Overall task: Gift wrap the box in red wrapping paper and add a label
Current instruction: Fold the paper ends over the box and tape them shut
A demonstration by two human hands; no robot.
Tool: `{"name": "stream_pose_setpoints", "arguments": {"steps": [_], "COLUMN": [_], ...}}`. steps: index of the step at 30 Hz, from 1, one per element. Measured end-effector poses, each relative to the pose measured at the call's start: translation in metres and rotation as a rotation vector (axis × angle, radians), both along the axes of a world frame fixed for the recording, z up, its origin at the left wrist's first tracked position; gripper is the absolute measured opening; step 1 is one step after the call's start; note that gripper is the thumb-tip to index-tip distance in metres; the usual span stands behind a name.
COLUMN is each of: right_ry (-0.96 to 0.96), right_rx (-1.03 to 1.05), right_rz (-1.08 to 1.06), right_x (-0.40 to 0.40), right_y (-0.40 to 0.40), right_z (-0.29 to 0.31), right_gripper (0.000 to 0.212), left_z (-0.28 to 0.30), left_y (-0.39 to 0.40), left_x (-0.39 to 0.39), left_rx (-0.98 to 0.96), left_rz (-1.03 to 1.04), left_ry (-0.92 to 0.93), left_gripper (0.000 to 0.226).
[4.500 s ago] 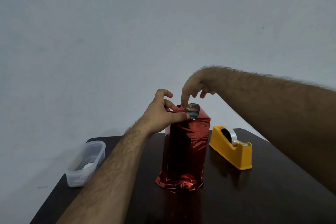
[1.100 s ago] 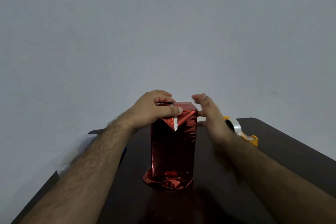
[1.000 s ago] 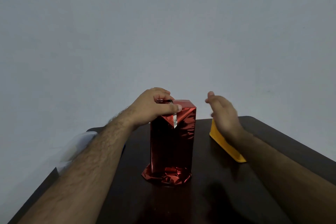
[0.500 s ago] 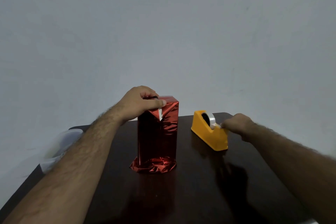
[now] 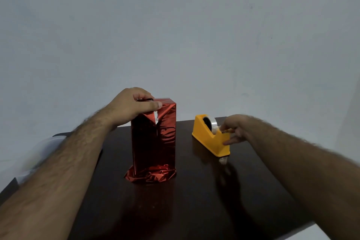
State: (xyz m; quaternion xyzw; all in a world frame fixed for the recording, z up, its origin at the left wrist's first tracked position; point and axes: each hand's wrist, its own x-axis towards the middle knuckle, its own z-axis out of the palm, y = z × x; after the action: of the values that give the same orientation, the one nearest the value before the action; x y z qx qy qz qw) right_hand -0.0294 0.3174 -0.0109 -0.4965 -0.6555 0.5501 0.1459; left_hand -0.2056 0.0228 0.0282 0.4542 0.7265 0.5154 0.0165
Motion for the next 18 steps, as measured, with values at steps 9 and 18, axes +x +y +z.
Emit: {"name": "stream_pose_setpoints", "arguments": {"steps": [9, 18], "right_ry": [0.353, 0.511], "right_rx": [-0.124, -0.107], "right_rz": [-0.077, -0.141], "right_x": [0.012, 0.028], "right_y": [0.006, 0.013], "right_z": [-0.014, -0.054], "right_gripper": [0.032, 0.045], "left_z": [-0.001, -0.001], "left_y": [0.0, -0.001], "left_x": [-0.002, -0.001], "left_rx": [-0.019, -0.023], "left_rz": [-0.022, -0.015], "left_ry": [0.028, 0.012], "left_gripper": [0.034, 0.026]}}
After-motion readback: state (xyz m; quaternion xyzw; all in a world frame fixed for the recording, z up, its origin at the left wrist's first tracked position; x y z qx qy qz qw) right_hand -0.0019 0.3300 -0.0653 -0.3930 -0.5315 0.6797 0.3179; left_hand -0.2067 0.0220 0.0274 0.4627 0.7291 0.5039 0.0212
